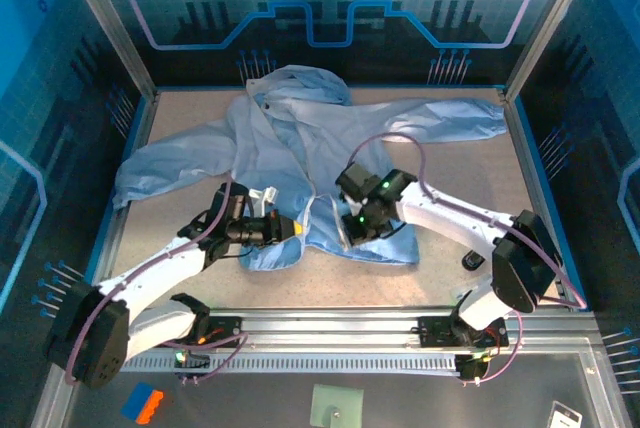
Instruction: Zip up the jacket
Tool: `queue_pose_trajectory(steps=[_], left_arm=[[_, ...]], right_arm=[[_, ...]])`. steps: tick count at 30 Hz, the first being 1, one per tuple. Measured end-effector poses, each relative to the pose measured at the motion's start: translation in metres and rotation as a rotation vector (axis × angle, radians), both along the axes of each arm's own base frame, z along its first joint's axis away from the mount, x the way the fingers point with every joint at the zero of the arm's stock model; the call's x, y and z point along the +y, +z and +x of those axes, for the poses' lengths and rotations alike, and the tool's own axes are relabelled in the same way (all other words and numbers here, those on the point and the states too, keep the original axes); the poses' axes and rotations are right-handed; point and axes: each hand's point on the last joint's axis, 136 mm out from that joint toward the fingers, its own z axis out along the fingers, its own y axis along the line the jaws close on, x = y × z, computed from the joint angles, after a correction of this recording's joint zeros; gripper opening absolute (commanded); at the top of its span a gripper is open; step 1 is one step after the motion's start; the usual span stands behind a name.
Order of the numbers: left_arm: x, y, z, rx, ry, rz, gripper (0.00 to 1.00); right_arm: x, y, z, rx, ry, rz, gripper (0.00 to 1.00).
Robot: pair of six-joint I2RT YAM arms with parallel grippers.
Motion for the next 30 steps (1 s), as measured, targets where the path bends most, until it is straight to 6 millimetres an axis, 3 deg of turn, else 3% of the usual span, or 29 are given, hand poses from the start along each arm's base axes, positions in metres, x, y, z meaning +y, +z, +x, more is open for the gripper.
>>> queue_pose_trajectory(steps=[3, 5, 9, 13, 18, 23, 27, 30], left_arm=[[-0.006, -0.004, 0.015, 0.017, 0.012, -0.004, 0.0], [-0.012, -0.003, 0.029, 0.009, 0.019, -0.008, 0.0], [-0.023, -0.005, 0.056, -0.021, 0.029, -0.019, 0.0], [-0.031, -0.022, 0.075, -0.014, 0.041, -0.026, 0.0], [-0.044, -0.038, 0.081, -0.026, 0.051, -0.019, 0.0], [-0.06, -0.05, 0.072, -0.028, 0.021, 0.006, 0.0], [-0.06, -0.071, 0.07, 0.009, 0.034, 0.05, 0.0], [-0.056, -0.079, 0.071, 0.021, 0.06, 0.069, 0.0]], right_arm=[[0.002, 0.013, 0.025, -0.022, -0.028, 0.068, 0.08], [0.006, 0.011, 0.039, -0.015, -0.034, 0.096, 0.07], [0.018, -0.019, 0.065, 0.028, -0.043, 0.126, 0.06], [0.022, -0.049, 0.078, 0.073, -0.06, 0.155, 0.07], [0.02, -0.062, 0.085, 0.08, -0.09, 0.215, 0.13], [0.021, -0.075, 0.08, 0.102, -0.112, 0.261, 0.32], [0.018, -0.089, 0.07, 0.128, -0.137, 0.278, 0.39], [0.02, -0.089, 0.069, 0.124, -0.146, 0.304, 0.4]])
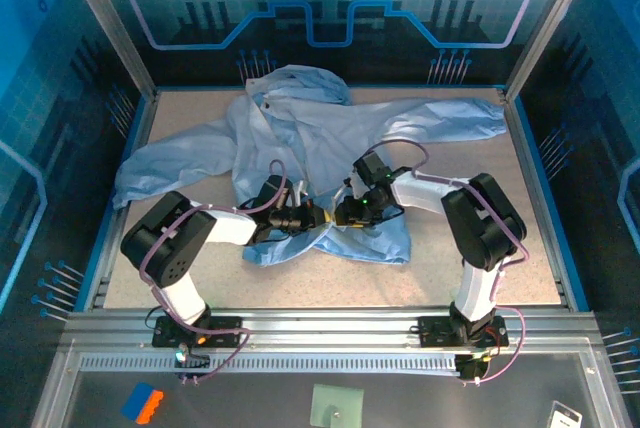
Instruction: Zip up the jacket
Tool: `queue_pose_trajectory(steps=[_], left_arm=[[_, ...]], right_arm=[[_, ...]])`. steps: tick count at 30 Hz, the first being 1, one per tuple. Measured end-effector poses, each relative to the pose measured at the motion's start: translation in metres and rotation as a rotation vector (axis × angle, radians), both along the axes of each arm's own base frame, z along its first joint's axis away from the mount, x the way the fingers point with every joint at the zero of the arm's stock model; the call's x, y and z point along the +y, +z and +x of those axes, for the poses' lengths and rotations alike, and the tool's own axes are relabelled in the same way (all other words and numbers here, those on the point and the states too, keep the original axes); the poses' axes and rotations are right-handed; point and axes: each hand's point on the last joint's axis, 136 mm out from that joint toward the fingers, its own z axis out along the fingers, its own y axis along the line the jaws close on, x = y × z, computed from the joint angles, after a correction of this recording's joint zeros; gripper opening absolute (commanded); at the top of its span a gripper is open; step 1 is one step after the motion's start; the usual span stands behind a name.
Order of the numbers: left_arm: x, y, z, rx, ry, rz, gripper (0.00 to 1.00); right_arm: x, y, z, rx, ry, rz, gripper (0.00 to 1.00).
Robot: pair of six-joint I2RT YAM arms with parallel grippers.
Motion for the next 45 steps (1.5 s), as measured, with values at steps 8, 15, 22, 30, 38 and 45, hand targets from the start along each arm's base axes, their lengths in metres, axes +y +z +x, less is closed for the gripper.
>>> queue_pose_trajectory(steps=[8, 15, 22, 30, 38, 45], left_arm=[[0.005, -0.004, -0.003, 0.025, 0.026, 0.001, 0.0], [0.013, 0.025, 0.001, -0.017, 0.013, 0.029, 0.0], [-0.002, 0.072, 0.005, -0.111, -0.038, 0.053, 0.0], [-0.024, 0.066, -0.011, -0.112, -0.107, 0.107, 0.0], [-0.045, 0.042, -0.03, -0.058, -0.139, 0.134, 0.0], [-0.046, 0.033, -0.029, -0.036, -0.115, 0.137, 0.0]], right_arm=[[0.004, -0.003, 0.0, 0.001, -0.047, 0.048, 0.08], [-0.005, 0.033, 0.004, -0.097, -0.047, 0.049, 0.02], [-0.019, 0.064, -0.004, -0.138, 0.008, -0.004, 0.03], [-0.04, 0.077, -0.03, -0.121, 0.041, -0.064, 0.04], [-0.043, 0.07, -0.039, -0.091, 0.04, -0.07, 0.19], [-0.037, 0.056, -0.042, -0.057, 0.035, -0.031, 0.31]])
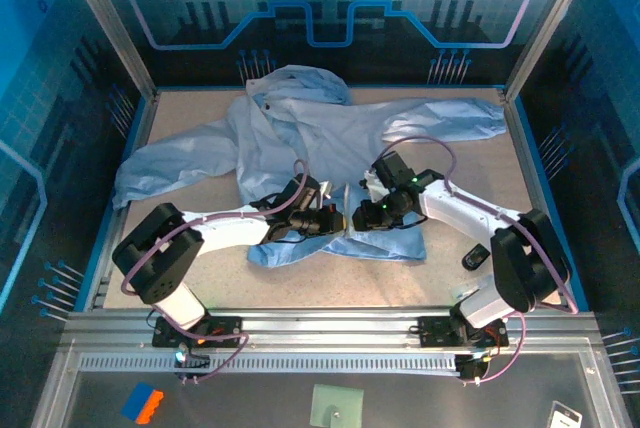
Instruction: Zip up the jacket
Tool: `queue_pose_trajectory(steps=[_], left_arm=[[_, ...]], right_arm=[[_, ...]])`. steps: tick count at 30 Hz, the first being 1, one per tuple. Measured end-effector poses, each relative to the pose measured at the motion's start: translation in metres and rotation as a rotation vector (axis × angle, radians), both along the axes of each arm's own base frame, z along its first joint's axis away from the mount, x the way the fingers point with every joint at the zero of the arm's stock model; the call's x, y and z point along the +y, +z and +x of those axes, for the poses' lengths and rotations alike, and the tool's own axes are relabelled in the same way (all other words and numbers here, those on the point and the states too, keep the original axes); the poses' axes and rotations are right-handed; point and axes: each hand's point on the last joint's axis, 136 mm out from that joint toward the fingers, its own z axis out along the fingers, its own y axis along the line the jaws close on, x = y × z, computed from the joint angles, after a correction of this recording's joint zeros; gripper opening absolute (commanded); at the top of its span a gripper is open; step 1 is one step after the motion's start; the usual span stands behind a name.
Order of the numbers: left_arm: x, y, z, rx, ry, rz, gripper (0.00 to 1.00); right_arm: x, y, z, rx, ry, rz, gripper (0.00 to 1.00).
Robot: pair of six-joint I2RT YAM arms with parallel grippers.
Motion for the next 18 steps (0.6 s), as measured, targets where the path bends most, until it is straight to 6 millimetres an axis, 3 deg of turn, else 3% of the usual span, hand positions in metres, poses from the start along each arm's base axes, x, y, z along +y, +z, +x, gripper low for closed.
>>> queue_pose_trajectory(steps=[8, 18], left_arm=[[-0.002, -0.013, 0.002, 0.026, 0.017, -0.001, 0.0], [-0.002, -0.017, 0.002, 0.035, 0.036, -0.035, 0.0]], right_arm=[[0.004, -0.011, -0.003, 0.031, -0.02, 0.033, 0.43], [0.0, 0.004, 0.002, -0.036, -0.072, 0.043, 0.51]])
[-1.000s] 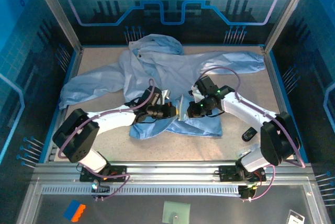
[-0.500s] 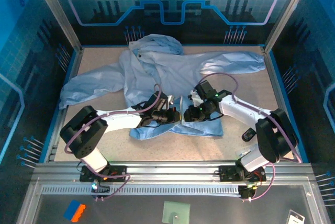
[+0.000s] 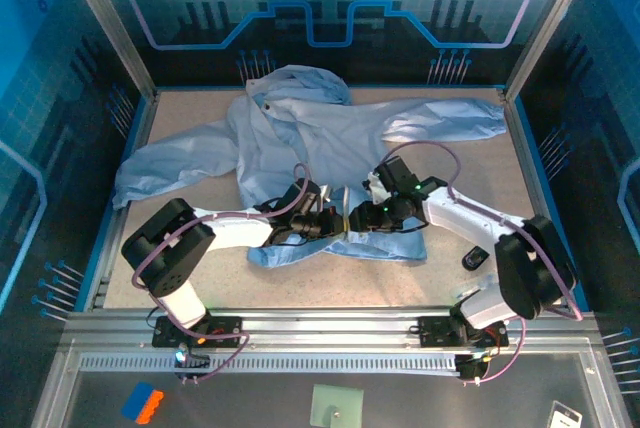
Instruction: Zip up the jacket
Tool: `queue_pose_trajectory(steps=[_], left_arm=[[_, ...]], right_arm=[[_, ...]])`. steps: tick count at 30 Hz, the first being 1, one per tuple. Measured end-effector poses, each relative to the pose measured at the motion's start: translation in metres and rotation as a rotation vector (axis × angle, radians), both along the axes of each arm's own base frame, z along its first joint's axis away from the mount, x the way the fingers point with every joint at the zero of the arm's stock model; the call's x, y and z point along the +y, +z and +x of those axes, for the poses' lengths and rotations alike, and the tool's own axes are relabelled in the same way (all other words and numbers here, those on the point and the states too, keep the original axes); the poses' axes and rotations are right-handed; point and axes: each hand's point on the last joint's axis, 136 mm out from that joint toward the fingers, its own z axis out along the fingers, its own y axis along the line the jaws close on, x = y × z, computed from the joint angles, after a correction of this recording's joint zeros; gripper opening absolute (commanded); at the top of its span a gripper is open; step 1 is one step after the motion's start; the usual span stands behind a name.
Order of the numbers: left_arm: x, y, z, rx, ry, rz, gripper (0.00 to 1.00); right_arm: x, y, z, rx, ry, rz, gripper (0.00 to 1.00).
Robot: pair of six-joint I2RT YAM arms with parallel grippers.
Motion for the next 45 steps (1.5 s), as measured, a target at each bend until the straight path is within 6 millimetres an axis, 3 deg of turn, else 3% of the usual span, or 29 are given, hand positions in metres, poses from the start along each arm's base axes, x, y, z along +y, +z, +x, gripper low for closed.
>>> queue_pose_trajectory(steps=[3, 11, 15, 18, 21, 25, 34, 45], left_arm=[[0.001, -0.002, 0.0, 0.008, 0.01, -0.026, 0.0], [0.002, -0.006, 0.0, 0.027, 0.027, -0.067, 0.0], [0.001, -0.004, 0.0, 0.028, 0.026, -0.079, 0.0], [0.001, -0.005, 0.0, 0.032, 0.028, -0.079, 0.0], [0.002, -0.004, -0.001, 0.039, 0.031, -0.084, 0.0], [0.001, -0.003, 0.0, 0.037, 0.03, -0.088, 0.0], [0.002, -0.006, -0.002, 0.041, 0.034, -0.089, 0.0], [0.004, -0.006, -0.001, 0.034, 0.037, -0.097, 0.0]], right_arm=[[-0.003, 0.002, -0.002, -0.02, -0.016, 0.007, 0.51], [-0.008, -0.018, -0.019, 0.008, -0.043, -0.027, 0.48], [-0.011, -0.009, -0.02, -0.07, -0.058, -0.089, 0.45], [-0.02, 0.004, -0.017, -0.139, -0.091, -0.122, 0.32], [-0.026, 0.016, -0.013, -0.191, -0.123, -0.136, 0.27], [-0.023, 0.017, -0.012, -0.188, -0.12, -0.132, 0.28], [0.01, -0.011, -0.017, -0.092, -0.037, -0.108, 0.35], [0.016, -0.027, -0.014, -0.05, -0.027, -0.127, 0.41]])
